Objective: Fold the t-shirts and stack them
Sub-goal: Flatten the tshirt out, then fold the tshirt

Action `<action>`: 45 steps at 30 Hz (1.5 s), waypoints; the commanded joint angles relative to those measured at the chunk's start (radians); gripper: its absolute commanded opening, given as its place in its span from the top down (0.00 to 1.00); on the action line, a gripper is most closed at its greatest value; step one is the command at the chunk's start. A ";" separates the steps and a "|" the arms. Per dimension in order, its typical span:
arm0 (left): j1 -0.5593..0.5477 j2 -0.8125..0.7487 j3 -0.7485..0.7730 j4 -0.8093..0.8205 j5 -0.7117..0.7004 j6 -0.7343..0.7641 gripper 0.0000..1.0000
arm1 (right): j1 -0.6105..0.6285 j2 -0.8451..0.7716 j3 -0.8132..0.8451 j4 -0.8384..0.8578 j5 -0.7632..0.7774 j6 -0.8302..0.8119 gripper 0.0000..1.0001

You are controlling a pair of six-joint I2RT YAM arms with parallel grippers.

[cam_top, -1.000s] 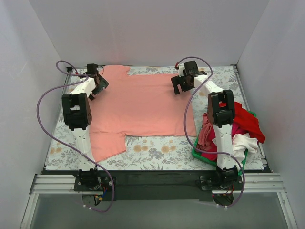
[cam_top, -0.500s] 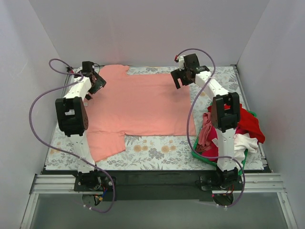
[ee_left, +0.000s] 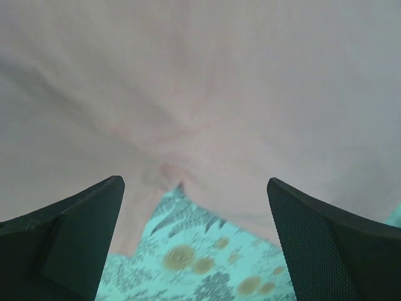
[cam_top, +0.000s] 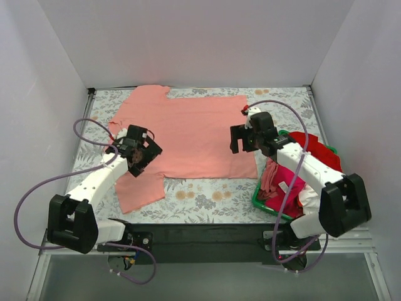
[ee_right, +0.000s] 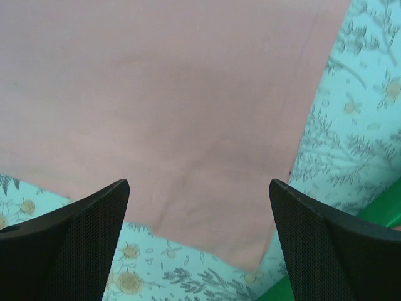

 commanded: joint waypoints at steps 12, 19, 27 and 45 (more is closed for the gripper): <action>-0.106 -0.299 -0.290 -0.370 -0.066 -0.384 0.02 | -0.008 -0.250 -0.291 0.138 0.000 0.121 0.02; -0.107 -0.276 -0.325 -0.415 -0.056 -0.450 0.05 | -0.008 -0.195 -0.277 0.136 0.010 0.119 0.02; -0.107 -0.318 -0.428 -0.355 -0.089 -0.543 0.14 | -0.011 -0.199 -0.277 0.132 0.005 0.108 0.02; -0.105 -0.209 -0.425 -0.292 -0.209 -0.617 0.47 | -0.017 -0.198 -0.277 0.126 -0.015 0.098 0.02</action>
